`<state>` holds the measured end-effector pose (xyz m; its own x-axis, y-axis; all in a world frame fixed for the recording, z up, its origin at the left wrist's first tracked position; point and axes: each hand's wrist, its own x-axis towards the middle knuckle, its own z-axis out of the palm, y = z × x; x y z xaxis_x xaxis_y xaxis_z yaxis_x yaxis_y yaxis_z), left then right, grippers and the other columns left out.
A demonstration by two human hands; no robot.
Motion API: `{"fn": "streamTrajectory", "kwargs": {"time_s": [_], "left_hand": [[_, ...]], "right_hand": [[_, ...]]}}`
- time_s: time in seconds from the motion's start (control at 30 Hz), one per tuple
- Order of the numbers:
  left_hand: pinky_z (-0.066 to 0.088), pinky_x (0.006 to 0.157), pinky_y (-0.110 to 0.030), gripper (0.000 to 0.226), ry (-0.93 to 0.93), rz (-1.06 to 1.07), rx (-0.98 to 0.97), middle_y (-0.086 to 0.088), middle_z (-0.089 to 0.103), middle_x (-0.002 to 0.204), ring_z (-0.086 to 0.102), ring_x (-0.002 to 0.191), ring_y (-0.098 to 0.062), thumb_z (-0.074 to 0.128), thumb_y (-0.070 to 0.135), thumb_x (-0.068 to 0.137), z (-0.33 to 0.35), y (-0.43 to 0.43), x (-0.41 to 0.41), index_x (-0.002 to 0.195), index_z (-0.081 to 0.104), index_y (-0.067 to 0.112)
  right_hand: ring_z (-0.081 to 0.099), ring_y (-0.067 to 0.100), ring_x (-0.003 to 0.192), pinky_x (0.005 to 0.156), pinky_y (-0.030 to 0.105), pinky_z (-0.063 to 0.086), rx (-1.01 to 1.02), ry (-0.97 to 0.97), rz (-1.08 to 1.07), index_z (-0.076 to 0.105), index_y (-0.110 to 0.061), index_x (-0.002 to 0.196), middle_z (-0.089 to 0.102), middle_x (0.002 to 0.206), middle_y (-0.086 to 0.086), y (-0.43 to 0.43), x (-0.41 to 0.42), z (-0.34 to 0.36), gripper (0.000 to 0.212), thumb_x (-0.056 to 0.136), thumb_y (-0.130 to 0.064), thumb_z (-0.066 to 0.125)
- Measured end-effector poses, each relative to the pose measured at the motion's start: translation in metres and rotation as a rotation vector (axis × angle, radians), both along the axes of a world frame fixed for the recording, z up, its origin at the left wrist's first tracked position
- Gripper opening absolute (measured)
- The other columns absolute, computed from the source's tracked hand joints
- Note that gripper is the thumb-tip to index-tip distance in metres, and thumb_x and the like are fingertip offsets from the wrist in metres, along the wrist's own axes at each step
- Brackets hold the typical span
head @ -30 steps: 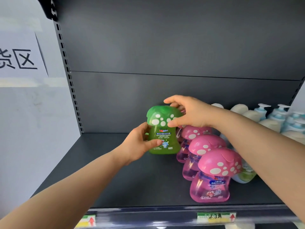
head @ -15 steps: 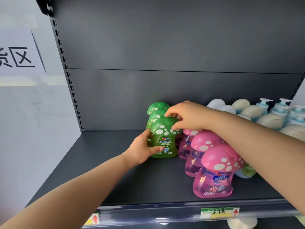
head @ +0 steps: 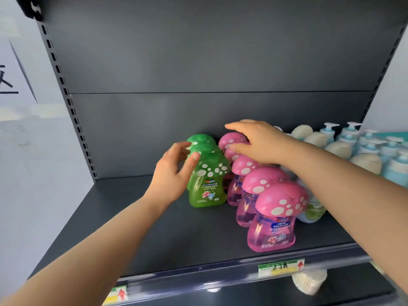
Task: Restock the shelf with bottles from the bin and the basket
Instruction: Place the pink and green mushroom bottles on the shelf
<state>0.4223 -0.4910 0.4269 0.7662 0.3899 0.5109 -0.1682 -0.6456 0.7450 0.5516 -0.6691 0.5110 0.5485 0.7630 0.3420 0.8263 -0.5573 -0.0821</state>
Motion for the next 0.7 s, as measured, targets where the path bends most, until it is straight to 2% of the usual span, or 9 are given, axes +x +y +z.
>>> {"fn": "streamTrajectory", "kwargs": {"time_s": [0.1,0.23,0.33,0.47,0.57,0.7], "left_hand": [[0.036,0.094,-0.023,0.047,-0.096,0.122,0.32,-0.005,0.058,0.125,0.051,0.118,-0.02,0.053,0.037,0.092,0.036,-0.03,0.001,0.134,0.048,0.015],[0.031,0.102,-0.03,0.054,-0.048,0.087,0.525,-0.008,0.052,0.132,0.044,0.123,-0.029,0.06,0.028,0.089,0.061,-0.088,0.011,0.139,0.044,0.017],[0.027,0.104,-0.029,0.056,-0.039,0.03,0.596,-0.01,0.051,0.134,0.043,0.124,-0.03,0.062,0.026,0.087,0.066,-0.147,0.015,0.138,0.045,0.014],[0.033,0.102,-0.033,0.053,-0.083,-0.079,0.654,-0.012,0.056,0.128,0.05,0.118,-0.031,0.062,0.029,0.084,0.06,-0.245,0.021,0.132,0.051,0.009],[0.043,0.098,-0.042,0.058,-0.086,-0.172,0.664,-0.014,0.056,0.125,0.052,0.113,-0.036,0.055,0.035,0.081,0.047,-0.324,0.028,0.133,0.05,0.009],[0.042,0.099,-0.045,0.06,-0.058,-0.288,0.645,-0.014,0.053,0.129,0.049,0.117,-0.037,0.059,0.032,0.084,0.025,-0.415,0.038,0.138,0.045,0.012]], "right_hand": [[0.039,0.022,0.134,0.106,0.036,0.035,0.073,-0.072,-0.076,0.037,-0.022,0.144,0.042,0.146,0.001,-0.027,-0.007,0.004,0.058,0.091,-0.04,0.055],[0.039,0.025,0.133,0.106,0.036,0.033,0.111,-0.138,-0.165,0.037,-0.019,0.144,0.044,0.145,0.005,-0.086,-0.019,0.007,0.059,0.092,-0.04,0.054],[0.042,0.027,0.131,0.105,0.037,0.035,0.111,-0.155,-0.232,0.037,-0.021,0.144,0.046,0.143,0.006,-0.15,-0.028,0.003,0.059,0.091,-0.038,0.055],[0.041,0.027,0.131,0.106,0.037,0.034,0.086,-0.131,-0.339,0.035,-0.022,0.145,0.044,0.145,0.007,-0.259,-0.04,-0.007,0.06,0.09,-0.036,0.056],[0.041,0.028,0.132,0.107,0.038,0.035,0.053,-0.112,-0.442,0.035,-0.023,0.145,0.043,0.146,0.007,-0.343,-0.05,-0.019,0.06,0.09,-0.037,0.056],[0.044,0.029,0.129,0.104,0.039,0.038,-0.001,-0.079,-0.555,0.035,-0.021,0.145,0.046,0.143,0.009,-0.437,-0.06,-0.039,0.062,0.089,-0.037,0.056]]}}
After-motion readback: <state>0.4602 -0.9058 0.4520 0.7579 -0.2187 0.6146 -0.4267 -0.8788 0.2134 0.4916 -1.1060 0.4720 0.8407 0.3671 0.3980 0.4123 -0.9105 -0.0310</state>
